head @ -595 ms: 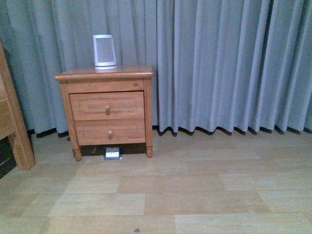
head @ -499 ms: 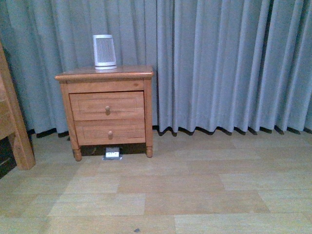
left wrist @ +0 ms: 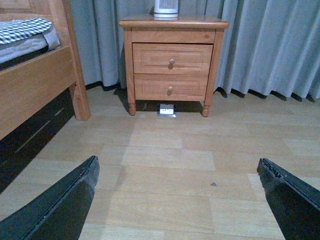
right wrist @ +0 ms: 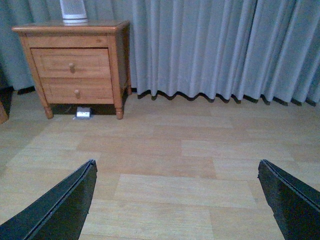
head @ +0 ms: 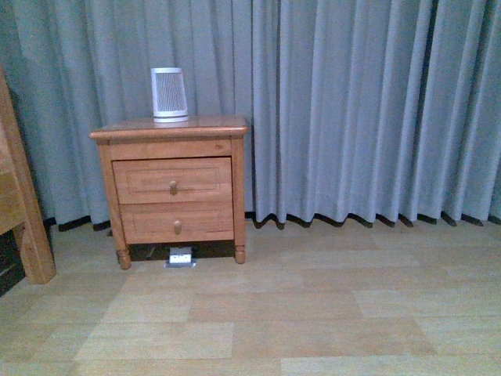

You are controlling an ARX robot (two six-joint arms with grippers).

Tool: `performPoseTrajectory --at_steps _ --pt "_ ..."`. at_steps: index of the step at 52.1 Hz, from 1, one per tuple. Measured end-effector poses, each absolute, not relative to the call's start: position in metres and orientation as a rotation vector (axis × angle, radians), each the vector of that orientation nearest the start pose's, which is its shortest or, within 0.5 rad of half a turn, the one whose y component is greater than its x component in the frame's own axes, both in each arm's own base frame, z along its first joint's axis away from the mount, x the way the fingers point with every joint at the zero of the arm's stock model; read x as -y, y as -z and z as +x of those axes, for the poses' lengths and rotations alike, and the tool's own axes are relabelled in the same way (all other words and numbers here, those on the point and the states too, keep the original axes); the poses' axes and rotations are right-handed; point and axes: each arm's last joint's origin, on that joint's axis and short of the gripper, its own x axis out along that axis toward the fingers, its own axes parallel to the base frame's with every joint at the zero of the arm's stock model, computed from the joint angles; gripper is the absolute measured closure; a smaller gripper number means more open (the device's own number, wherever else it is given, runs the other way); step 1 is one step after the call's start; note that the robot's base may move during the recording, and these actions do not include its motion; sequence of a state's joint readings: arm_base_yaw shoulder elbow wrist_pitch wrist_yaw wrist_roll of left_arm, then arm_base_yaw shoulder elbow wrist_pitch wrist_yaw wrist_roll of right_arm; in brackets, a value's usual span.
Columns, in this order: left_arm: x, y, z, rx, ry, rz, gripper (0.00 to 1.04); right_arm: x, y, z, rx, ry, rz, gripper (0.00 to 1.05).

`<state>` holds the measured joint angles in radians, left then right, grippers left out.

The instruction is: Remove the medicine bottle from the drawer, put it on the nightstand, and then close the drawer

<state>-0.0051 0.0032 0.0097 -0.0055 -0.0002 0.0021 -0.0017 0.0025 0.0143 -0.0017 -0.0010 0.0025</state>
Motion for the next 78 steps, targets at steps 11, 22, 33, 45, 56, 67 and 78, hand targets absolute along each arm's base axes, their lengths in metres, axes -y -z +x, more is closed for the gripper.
performPoseTrajectory --at_steps 11,22,33,45,56,67,78 --pt "0.0005 -0.166 0.0973 0.001 0.005 0.002 0.07 0.0001 -0.168 0.097 0.01 0.001 0.002 0.07" --pt "0.0005 -0.166 0.0973 0.001 0.005 0.002 0.07 0.0001 -0.168 0.097 0.01 0.001 0.002 0.07" --pt "0.0005 -0.166 0.0973 0.001 0.005 0.002 0.07 0.0001 -0.168 0.097 0.01 0.001 0.002 0.07" --pt "0.0005 -0.166 0.0973 0.001 0.005 0.002 0.07 0.0001 -0.168 0.097 0.01 0.001 0.002 0.07" --pt "0.0005 -0.166 0.0973 0.001 0.005 0.002 0.07 0.0001 -0.168 0.097 0.01 0.001 0.002 0.07" --pt "0.0005 -0.166 0.0973 0.001 0.005 0.002 0.07 0.0001 -0.168 0.097 0.01 0.001 0.002 0.07" --pt "0.0005 -0.166 0.0973 0.001 0.005 0.002 0.07 0.0001 -0.168 0.097 0.01 0.001 0.002 0.07"
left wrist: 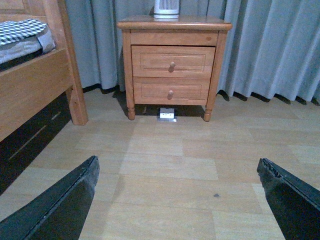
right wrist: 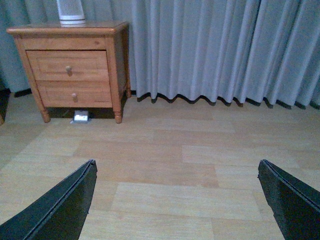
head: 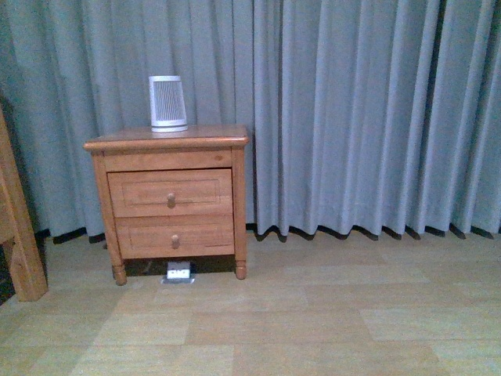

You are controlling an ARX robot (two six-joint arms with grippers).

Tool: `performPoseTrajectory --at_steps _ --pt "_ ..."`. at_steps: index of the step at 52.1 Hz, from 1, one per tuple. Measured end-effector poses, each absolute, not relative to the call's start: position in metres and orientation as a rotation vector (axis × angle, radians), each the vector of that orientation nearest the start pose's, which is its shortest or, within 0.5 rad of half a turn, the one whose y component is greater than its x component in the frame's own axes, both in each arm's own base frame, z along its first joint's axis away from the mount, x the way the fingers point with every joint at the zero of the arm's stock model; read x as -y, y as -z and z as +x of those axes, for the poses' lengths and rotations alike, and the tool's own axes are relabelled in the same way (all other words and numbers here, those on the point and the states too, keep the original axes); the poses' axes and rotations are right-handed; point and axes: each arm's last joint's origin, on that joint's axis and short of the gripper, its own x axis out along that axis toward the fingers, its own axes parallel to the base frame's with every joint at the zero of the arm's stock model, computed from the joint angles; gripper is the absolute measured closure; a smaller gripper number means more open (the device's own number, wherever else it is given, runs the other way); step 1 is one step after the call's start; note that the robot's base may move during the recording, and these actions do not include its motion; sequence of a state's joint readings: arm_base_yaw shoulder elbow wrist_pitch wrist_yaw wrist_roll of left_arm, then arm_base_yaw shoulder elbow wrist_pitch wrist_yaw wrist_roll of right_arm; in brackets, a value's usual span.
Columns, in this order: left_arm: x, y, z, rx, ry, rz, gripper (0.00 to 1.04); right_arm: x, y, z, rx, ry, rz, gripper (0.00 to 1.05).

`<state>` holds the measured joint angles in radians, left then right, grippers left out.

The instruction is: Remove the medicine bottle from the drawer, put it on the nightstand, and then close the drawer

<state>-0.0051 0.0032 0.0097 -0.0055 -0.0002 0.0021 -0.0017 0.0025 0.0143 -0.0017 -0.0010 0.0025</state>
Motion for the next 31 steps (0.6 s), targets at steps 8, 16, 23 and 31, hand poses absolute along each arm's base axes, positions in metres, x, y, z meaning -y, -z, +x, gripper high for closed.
performPoseTrajectory --at_steps 8,16,23,31 --pt "0.0005 -0.166 0.0973 0.001 0.005 0.002 0.07 0.0001 -0.168 0.097 0.01 0.001 0.002 0.07" --pt "0.0005 -0.166 0.0973 0.001 0.005 0.002 0.07 0.0001 -0.168 0.097 0.01 0.001 0.002 0.07" --pt "0.0005 -0.166 0.0973 0.001 0.005 0.002 0.07 0.0001 -0.168 0.097 0.01 0.001 0.002 0.07" --pt "0.0005 -0.166 0.0973 0.001 0.005 0.002 0.07 0.0001 -0.168 0.097 0.01 0.001 0.002 0.07"
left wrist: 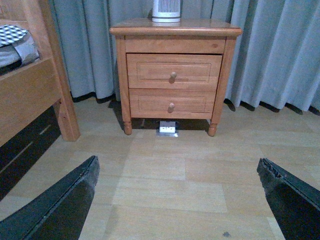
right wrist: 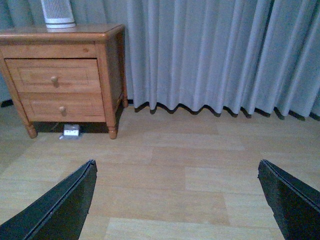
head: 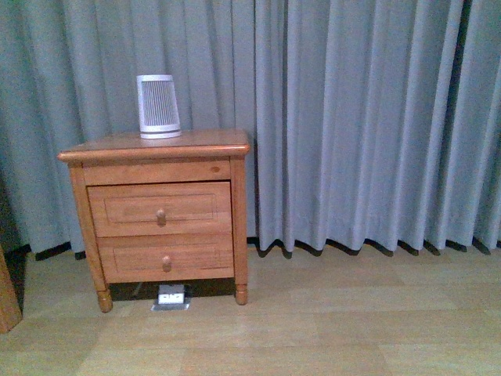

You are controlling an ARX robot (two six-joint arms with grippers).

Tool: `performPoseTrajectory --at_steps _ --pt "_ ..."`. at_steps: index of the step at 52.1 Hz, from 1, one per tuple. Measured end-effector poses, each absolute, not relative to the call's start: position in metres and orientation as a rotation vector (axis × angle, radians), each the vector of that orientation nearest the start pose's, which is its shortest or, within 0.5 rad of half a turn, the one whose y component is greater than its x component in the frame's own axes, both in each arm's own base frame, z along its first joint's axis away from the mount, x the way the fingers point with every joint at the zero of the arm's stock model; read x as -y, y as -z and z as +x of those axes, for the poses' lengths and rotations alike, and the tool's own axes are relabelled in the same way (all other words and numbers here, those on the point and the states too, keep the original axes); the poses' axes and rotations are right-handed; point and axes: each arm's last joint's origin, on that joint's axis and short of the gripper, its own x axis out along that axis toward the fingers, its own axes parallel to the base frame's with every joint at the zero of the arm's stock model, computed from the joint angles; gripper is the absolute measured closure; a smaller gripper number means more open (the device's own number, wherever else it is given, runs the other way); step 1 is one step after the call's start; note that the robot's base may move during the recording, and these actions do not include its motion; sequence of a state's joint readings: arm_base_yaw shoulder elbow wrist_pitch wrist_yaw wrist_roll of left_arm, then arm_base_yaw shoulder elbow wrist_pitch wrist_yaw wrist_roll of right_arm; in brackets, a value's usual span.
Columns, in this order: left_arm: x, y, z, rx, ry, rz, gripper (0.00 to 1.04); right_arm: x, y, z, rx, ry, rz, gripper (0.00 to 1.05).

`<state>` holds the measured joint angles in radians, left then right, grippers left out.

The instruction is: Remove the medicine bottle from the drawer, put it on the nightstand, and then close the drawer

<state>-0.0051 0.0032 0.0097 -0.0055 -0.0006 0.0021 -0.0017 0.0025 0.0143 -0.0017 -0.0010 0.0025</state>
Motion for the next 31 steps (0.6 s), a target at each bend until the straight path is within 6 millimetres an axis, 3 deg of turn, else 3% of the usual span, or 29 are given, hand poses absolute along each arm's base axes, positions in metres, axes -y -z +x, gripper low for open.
performPoseTrajectory --at_steps 31 --pt "0.0005 -0.166 0.0973 0.001 0.005 0.002 0.07 0.0001 -0.168 0.097 0.01 0.001 0.002 0.07"
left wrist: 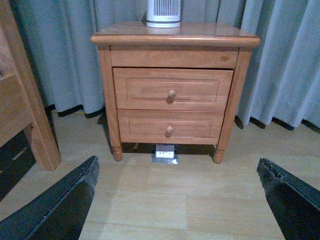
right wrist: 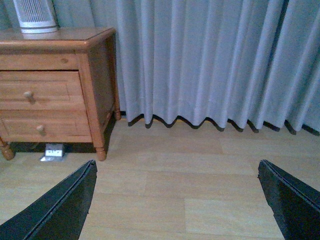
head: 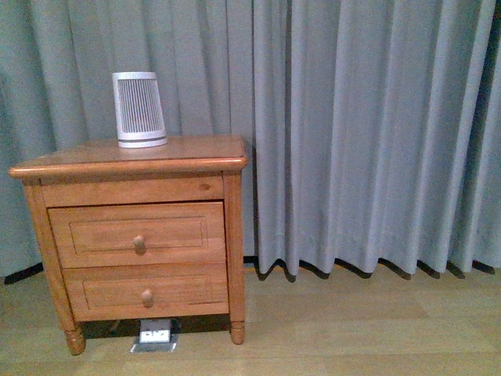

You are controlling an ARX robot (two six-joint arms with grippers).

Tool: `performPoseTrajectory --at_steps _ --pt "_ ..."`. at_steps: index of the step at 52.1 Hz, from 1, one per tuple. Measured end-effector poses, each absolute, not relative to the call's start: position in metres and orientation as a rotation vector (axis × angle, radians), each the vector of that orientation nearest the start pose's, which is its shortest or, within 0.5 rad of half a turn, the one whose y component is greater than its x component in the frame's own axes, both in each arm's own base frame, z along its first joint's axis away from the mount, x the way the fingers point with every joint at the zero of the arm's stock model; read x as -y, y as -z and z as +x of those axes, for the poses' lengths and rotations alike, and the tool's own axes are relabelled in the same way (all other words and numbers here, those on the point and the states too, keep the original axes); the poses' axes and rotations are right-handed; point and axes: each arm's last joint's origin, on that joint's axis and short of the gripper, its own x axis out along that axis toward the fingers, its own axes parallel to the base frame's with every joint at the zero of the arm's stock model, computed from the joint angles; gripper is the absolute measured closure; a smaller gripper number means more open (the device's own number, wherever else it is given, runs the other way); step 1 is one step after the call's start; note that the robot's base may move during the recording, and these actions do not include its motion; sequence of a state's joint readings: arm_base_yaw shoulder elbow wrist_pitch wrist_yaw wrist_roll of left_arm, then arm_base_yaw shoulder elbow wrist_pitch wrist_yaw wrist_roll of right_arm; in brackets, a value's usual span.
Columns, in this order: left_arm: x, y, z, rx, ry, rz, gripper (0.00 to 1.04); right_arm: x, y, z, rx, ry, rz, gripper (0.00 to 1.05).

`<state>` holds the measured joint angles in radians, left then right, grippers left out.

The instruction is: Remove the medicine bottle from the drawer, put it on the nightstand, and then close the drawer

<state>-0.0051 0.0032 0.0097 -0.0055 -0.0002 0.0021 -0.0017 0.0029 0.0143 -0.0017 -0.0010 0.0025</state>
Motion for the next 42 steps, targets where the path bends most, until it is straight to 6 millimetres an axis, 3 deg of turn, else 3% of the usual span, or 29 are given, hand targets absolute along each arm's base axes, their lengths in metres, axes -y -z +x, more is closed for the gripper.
performPoseTrajectory --at_steps 22,29,38,42 --pt "0.0 -0.166 0.097 0.001 0.004 0.001 0.07 0.0 -0.168 0.097 0.01 0.001 0.002 0.07" --pt "-0.002 -0.16 0.101 -0.235 -0.145 -0.099 0.07 0.0 -0.168 0.097 0.01 0.001 0.002 0.07" --pt "-0.006 -0.17 0.126 -0.187 -0.152 -0.117 0.07 0.0 -0.168 0.097 0.01 0.001 0.002 0.07" --pt "-0.008 -0.185 0.15 -0.131 -0.145 -0.108 0.07 0.0 -0.168 0.097 0.01 0.001 0.002 0.07"
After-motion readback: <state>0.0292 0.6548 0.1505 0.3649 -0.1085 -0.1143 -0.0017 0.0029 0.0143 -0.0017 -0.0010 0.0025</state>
